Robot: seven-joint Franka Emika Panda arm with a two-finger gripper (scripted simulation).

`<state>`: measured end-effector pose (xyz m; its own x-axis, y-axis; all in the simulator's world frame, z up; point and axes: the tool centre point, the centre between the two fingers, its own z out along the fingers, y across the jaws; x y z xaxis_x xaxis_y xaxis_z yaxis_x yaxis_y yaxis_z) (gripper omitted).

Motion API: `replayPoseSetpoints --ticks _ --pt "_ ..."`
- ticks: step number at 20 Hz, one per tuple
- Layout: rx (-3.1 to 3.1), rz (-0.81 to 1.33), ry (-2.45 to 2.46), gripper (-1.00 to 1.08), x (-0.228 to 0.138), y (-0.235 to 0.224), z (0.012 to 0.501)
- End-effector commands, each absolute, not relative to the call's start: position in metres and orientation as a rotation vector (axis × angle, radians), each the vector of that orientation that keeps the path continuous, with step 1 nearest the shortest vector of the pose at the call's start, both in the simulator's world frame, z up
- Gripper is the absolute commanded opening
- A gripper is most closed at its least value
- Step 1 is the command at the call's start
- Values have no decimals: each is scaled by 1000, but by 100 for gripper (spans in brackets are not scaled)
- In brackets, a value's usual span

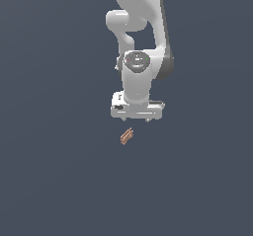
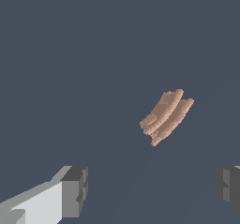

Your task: Pick up the object and move it to a goal position.

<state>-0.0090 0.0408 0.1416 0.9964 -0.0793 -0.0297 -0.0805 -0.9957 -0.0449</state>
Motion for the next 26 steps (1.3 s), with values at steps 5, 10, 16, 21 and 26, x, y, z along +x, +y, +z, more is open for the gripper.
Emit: replayPoseSetpoints --ticks 5,10,16,21,26 --pt "-3082 39 368 100 -3 32 129" --pt "-3056 33 596 100 2 23 118" --pt "-3008 21 851 100 7 13 105" --pt "-2969 11 1003 100 10 7 97" --pt "-2941 3 1098 100 12 2 92"
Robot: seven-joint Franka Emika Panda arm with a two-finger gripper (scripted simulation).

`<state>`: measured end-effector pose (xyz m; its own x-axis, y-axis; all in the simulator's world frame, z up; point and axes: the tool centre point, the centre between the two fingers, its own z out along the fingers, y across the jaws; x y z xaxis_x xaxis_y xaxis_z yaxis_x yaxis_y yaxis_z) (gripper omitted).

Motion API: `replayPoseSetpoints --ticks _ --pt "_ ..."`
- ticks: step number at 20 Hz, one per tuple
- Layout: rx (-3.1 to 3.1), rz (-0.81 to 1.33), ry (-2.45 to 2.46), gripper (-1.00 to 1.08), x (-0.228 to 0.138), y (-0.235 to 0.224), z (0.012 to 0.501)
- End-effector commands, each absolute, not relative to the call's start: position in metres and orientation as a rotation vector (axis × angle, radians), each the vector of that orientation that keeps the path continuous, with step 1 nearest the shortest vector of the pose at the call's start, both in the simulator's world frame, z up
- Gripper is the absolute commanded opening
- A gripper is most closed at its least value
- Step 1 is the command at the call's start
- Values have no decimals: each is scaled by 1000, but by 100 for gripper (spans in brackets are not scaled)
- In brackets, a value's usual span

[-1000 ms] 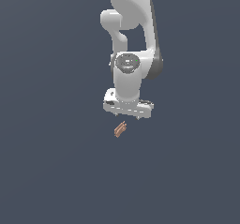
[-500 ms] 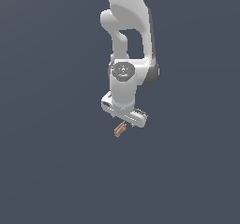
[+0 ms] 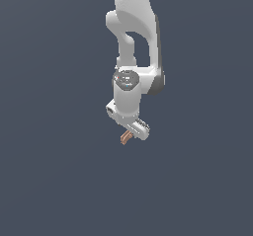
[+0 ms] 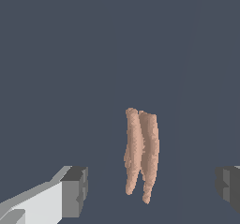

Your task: Pick up the object and move it to a goal position.

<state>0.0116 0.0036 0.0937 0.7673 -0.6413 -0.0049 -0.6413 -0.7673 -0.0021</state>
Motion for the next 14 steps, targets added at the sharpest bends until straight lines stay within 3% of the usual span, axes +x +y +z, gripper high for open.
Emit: replayPoseSetpoints --ticks 1,14 --pt "-2937 2 1110 100 13 2 92" --pt "-2930 1 1134 100 12 1 72"
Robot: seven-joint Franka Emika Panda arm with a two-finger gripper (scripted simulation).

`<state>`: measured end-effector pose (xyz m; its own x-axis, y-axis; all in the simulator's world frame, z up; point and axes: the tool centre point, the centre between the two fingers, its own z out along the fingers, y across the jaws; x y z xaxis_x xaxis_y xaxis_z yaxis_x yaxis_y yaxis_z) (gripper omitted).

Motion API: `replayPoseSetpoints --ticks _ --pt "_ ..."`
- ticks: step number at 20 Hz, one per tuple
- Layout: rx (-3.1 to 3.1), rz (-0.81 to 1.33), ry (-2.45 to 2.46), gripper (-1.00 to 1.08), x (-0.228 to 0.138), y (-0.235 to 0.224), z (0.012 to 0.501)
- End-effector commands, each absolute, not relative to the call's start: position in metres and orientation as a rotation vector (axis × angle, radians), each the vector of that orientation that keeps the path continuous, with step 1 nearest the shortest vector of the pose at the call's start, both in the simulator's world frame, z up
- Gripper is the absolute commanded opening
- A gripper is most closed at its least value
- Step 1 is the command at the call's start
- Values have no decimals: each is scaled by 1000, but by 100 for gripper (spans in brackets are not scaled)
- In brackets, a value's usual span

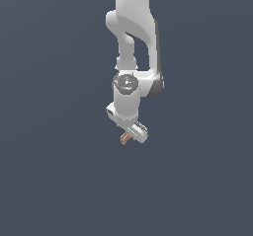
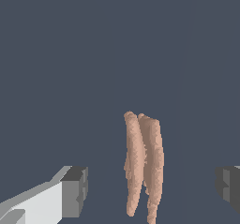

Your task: Pick up the object and move it to a goal position.

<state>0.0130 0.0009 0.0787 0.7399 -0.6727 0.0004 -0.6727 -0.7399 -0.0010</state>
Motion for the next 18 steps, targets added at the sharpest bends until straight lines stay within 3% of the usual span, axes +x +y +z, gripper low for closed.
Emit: replayPoseSetpoints --ticks 1,10,11,18 --pt "-2929 1 1135 100 12 1 66" --pt "-2928 0 1138 100 13 1 40" --pt "-2928 0 1138 -100 13 1 40" --pt "-2928 0 1138 -100 13 1 40"
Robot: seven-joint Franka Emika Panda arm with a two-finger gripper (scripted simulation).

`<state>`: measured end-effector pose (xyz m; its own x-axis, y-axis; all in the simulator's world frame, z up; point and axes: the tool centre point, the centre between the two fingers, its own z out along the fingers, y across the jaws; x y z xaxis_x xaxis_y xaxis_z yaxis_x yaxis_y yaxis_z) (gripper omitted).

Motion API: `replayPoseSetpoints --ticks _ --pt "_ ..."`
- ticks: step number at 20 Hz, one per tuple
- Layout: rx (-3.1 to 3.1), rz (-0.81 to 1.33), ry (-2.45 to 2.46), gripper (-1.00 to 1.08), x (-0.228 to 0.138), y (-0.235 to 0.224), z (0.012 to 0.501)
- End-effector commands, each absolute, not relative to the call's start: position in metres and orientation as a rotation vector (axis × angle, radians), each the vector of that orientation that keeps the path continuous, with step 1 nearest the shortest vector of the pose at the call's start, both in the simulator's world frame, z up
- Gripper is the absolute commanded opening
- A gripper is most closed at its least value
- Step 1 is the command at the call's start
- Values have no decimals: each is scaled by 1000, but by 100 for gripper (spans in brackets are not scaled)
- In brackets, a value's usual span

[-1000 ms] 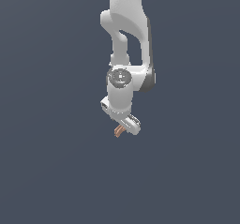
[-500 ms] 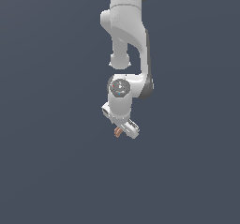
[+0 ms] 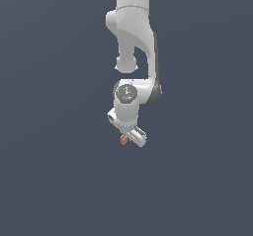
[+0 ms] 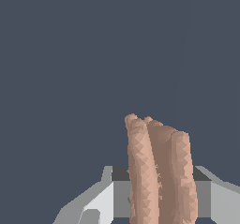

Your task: Pick up the object and move it to a goal position.

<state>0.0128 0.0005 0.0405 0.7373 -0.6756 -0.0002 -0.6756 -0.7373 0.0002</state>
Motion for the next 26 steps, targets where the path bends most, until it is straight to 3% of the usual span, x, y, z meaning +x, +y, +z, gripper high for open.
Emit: replayPoseSetpoints --ticks 1,14,26 --pt "2928 0 -1138 -100 13 1 40" --pt "2928 0 -1139 -100 3 -10 67" --pt "2929 -2 -1140 -100 -29 -47 161"
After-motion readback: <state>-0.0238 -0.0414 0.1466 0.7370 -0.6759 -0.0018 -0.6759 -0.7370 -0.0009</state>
